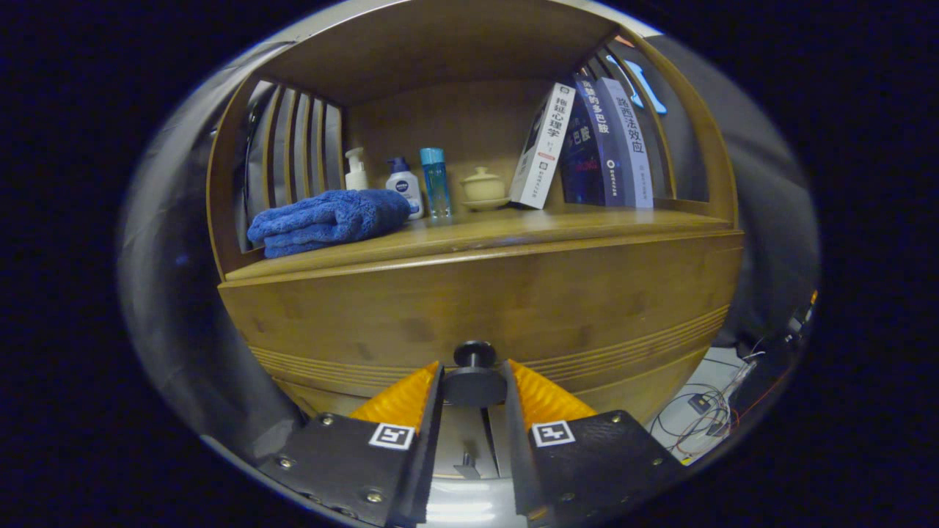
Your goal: Pull open the drawer, take out the items inside it, and place them on the countertop above the cabinet.
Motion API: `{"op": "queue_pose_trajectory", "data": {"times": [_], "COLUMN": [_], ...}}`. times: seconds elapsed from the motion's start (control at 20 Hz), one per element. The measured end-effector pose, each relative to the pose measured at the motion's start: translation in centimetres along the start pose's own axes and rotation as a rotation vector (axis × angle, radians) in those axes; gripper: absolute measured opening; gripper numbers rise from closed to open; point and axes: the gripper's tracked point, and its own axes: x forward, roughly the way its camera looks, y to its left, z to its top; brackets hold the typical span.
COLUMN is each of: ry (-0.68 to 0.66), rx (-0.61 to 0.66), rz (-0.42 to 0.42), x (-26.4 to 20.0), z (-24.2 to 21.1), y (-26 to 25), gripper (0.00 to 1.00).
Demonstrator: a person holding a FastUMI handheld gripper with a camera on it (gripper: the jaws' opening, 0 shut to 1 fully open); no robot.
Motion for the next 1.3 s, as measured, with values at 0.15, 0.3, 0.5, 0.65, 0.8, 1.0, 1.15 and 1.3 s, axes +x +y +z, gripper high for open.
{"op": "queue_pose_trajectory", "data": {"times": [0.15,0.3,0.5,0.65,0.8,1.0,1.15,1.3], "ry": [0.012,0.018,0.008,0.009,0.002,-0.009,-0.015,-0.028], "rx": [-0.02,-0.019,-0.005,-0.008,-0.012,-0.011,-0.017,-0.005], "rz": [-0.004,0.001,-0.013,-0.019,-0.021,-0.03,-0.034,-0.035], "x": [0.0,-0.6,-3.2,-5.3,-7.4,-10.0,-11.5,-13.0], "z": [0.0,-0.1,-0.9,-1.5,-2.1,-2.8,-3.2,-3.8], "y": [0.1,0.1,0.3,0.3,0.2,0.2,0.2,0.2], "gripper": [0.37,0.34,0.34,0.34,0.34,0.34,0.34,0.34]}}
